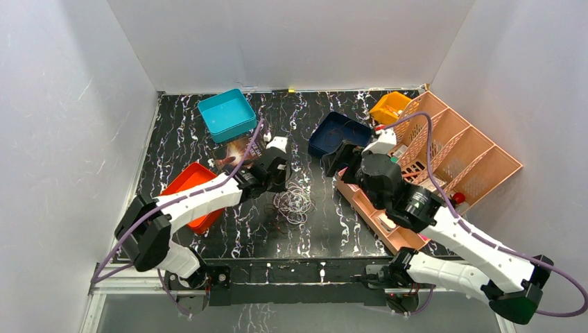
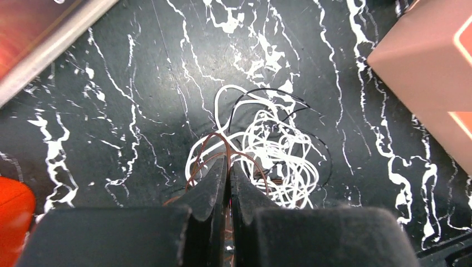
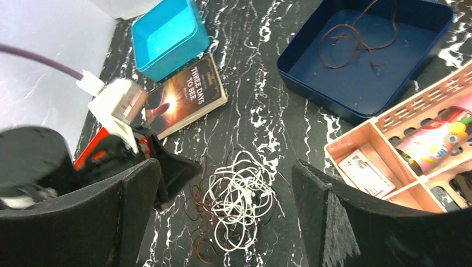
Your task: Untangle the cables
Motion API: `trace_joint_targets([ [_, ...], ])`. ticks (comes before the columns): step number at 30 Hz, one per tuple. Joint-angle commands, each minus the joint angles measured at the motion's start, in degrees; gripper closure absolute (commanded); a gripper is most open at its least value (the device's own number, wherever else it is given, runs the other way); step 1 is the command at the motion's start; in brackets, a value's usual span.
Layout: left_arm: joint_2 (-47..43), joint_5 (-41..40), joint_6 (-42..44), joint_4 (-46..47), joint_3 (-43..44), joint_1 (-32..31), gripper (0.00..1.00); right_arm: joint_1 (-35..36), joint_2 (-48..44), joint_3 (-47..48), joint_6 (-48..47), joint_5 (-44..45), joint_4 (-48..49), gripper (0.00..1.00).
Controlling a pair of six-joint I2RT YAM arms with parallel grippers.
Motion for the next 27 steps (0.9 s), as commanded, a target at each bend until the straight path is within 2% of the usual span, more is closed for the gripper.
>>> trace_joint_targets([
  [1,-8.2,-2.1,3.2,-5.9,5.2,-0.2,1.00,0.2,-6.5,-7.1,-7.5,-5.4,13.7,0.05],
  [11,-18.3,3.0,7.0,-7.3,7.5,-0.2,1.00,0.2,-11.6,-18.7,-13.6,-14.2,28.8,0.02],
  [15,-20.5,6.6,9.6,-7.4,9.7,-0.2,1.00,0.1,-10.0,-21.3,-14.4,-18.4,33.7,0.02],
  [16,-20.8,9.1,11.7,-8.1,11.8,-0.2,1.00,0.2,-8.3,-23.4,-15.3,-22.2,40.2,0.02],
  [21,-20.0,12.4,13.3,-9.2,13.8,-0.1,1.00,0.2,-5.0,-26.1,-14.7,-23.8,50.8,0.02],
  [27,-20.2,14.2,13.3,-8.8,14.5,-0.2,1.00,0.1,0.4,-26.7,-13.4,-23.7,56.5,0.02],
])
